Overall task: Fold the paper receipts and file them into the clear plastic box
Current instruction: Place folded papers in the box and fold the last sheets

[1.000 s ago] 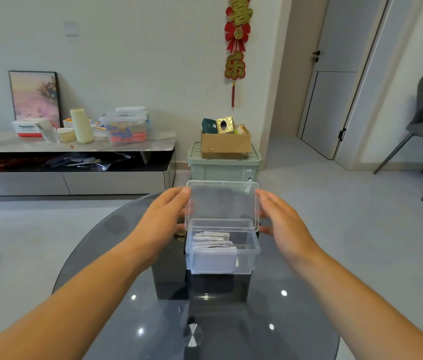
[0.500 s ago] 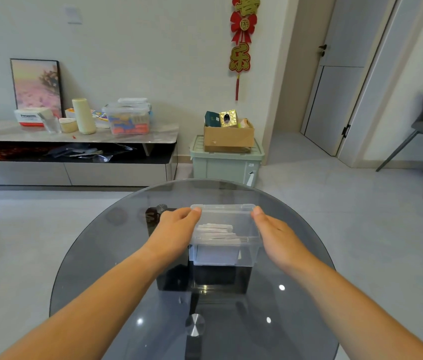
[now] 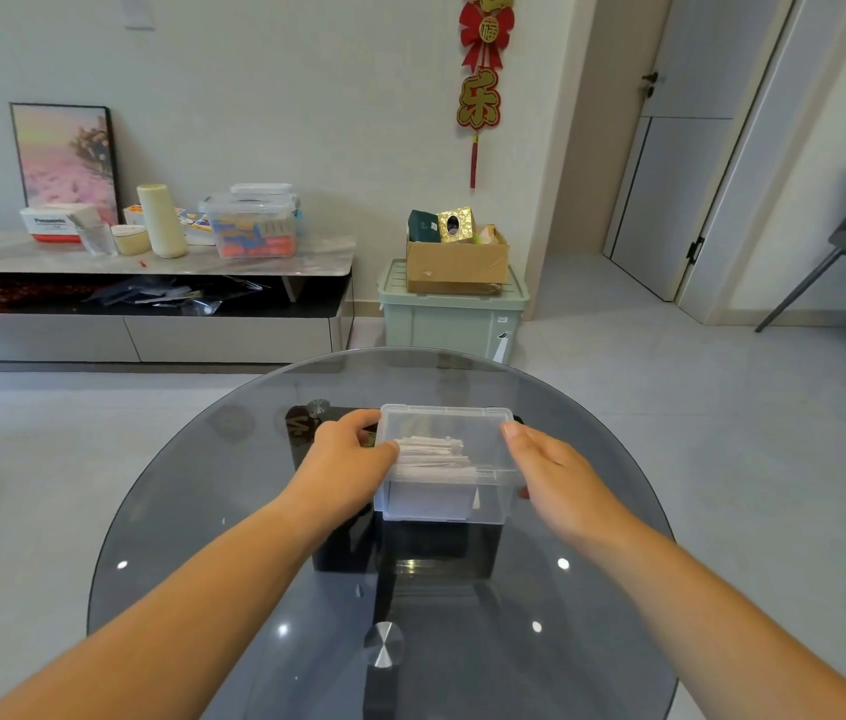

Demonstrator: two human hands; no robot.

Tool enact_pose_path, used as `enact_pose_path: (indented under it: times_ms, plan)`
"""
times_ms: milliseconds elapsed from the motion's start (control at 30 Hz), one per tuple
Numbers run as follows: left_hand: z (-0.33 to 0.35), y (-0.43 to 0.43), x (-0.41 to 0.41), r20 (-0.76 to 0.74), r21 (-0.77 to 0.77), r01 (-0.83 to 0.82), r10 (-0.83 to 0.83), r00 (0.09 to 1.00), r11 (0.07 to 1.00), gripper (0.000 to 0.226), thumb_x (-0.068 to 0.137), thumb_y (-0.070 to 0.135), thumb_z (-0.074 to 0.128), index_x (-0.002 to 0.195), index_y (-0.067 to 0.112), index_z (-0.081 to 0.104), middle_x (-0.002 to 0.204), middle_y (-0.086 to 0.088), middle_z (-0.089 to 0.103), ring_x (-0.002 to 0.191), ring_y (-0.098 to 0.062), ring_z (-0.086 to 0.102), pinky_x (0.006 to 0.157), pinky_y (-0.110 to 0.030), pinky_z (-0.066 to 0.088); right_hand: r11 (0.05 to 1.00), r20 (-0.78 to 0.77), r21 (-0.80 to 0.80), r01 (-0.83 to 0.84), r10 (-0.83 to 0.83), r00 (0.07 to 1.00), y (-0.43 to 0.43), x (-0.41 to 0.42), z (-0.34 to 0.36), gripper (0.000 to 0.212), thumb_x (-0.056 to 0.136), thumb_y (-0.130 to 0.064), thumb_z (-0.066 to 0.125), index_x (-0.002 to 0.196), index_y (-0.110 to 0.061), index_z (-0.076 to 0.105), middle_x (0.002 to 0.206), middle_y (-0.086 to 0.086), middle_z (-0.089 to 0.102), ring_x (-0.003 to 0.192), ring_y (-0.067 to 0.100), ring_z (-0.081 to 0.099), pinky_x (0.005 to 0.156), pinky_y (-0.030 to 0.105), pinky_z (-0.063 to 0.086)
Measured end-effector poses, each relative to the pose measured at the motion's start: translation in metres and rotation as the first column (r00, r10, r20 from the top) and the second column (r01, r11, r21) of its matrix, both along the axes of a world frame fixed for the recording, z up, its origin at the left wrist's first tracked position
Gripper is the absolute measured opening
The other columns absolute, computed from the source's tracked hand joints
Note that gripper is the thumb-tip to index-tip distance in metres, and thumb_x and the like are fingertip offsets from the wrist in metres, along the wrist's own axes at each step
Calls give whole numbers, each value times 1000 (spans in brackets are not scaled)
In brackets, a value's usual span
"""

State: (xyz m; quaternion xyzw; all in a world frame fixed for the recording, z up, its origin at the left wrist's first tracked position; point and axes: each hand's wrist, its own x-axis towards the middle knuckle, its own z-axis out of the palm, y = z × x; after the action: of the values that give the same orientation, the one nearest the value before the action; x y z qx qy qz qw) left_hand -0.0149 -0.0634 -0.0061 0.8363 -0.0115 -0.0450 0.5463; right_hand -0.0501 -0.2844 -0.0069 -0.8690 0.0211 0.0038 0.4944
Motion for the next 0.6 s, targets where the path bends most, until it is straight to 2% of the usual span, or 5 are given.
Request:
enact_pose_path:
  times_ms: [133,200,300,467,600]
  plan:
    - [-1,0,-1,-54,-47,2,-5,999,999,39,100,18,57,137,28,49,111,10,60,95,-5,57,81,-26,51,999,29,-40,-15,16,999,-1,-1,-5,51,105,-51,30,140,-24,54,144,-13,54,134,6,46,115,40,38]
    - [2,1,-1,-149,-116,-23,6,989,993,41,100,18,57,138,27,44,110,8,57,94,-10,57,75,-29,53,1000,30,-25,-11,11,999,-1,-1,-7,50,104,-50,33,149,-30,45,152,-19,41,141,1,36,119,38,31]
    - [5,3,-1,-283,-139,-76,34,958,987,48,99,25,61,141,21,38,102,0,56,99,-25,62,76,-35,56,1000,23,28,0,0,1000,-1,0,-11,49,105,-47,35,151,-31,42,153,-22,39,140,0,35,118,38,33]
    - [6,5,-1,-294,-165,-118,65,954,979,14,96,25,66,97,19,54,102,-5,62,93,-21,63,81,-37,56,999,20,52,-7,6,1000,0,1,-12,48,105,-45,35,151,-31,40,152,-23,38,140,0,34,119,38,32]
    - [6,10,-1,-364,-204,-144,62,930,968,22,91,25,72,106,13,62,110,-12,67,99,-24,66,85,-41,58,998,13,66,-14,13,1000,2,3,-11,48,105,-45,35,151,-31,40,153,-22,37,141,0,34,119,38,32]
